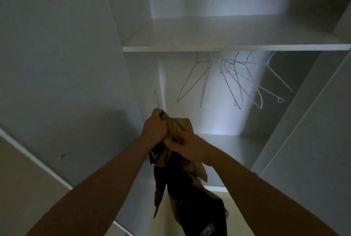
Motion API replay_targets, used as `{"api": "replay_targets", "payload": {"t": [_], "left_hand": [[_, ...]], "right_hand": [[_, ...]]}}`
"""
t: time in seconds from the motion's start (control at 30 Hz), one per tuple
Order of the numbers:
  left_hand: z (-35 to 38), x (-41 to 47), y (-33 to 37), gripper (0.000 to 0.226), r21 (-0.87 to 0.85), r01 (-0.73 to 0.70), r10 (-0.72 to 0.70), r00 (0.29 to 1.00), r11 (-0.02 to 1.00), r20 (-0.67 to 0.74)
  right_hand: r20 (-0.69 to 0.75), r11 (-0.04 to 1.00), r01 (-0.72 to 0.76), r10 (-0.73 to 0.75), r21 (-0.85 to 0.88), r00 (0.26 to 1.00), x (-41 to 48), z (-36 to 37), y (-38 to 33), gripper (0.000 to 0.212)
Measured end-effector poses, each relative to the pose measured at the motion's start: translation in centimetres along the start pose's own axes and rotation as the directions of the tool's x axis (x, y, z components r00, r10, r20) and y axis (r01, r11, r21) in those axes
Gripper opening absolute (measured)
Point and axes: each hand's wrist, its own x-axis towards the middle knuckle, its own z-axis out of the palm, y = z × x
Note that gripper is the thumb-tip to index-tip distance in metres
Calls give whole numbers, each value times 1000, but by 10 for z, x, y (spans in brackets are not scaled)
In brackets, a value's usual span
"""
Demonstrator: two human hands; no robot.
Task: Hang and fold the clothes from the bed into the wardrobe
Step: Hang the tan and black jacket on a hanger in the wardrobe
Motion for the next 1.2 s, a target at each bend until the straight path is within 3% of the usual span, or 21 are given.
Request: {"api": "replay_targets", "payload": {"t": [0.07, 0.13, 0.27, 0.33, 0.43, 0.57, 0.67, 0.77, 0.9, 1.03, 1.1, 1.2], "left_hand": [[5, 33, -9, 16, -17, 33, -32, 999, 999, 16], [12, 67, -17, 9, -31, 53, -53, 999, 998, 13], [26, 123, -34, 7, -96, 19, -22, 999, 995, -29], [29, 146, -41, 12, -119, 10, -11, 1000, 993, -14], [29, 174, -45, 28, -130, 10, -2, 998, 991, 59], [26, 206, -52, 13, -86, -25, 31, 997, 996, 74], [22, 224, -55, 13, -56, -23, 26, 998, 998, 49], [23, 235, -53, 14, -65, -5, 7, 1000, 998, 20], [31, 250, -40, 14, -74, -27, 29, 999, 997, 31], [38, 263, -22, 13, -75, -47, 49, 999, 996, 13], [41, 269, -15, 17, -53, -40, 40, 999, 998, 3], [48, 279, -8, 28, 4, -30, 30, 1000, 1000, -1]], "right_hand": [[23, 984, -176, 175, 24, 984, 33, -26, 10, 41], [-84, 955, -293, 289, -43, 954, 71, -52, 20, 51], [-395, 925, -272, 153, -265, 906, 146, -85, 35, 46], [-448, 883, -273, 81, -383, 890, 179, -92, 42, 39], [-378, 806, -274, 67, -525, 923, 223, -101, 52, 51], [-256, 662, -294, 158, -689, 954, 266, -118, 61, 61], [-121, 577, -237, 234, -781, 965, 291, -128, 69, 54], [-183, 628, -278, 214, -726, 960, 302, -133, 79, 36], [-422, 773, -497, 328, -394, 845, 295, -147, 99, 30], [-315, 806, -545, 469, -229, 825, 283, -159, 107, 39], [-249, 781, -569, 516, -257, 820, 281, -162, 109, 37], [-312, 766, -586, 507, -265, 803, 275, -168, 117, 29]]}}
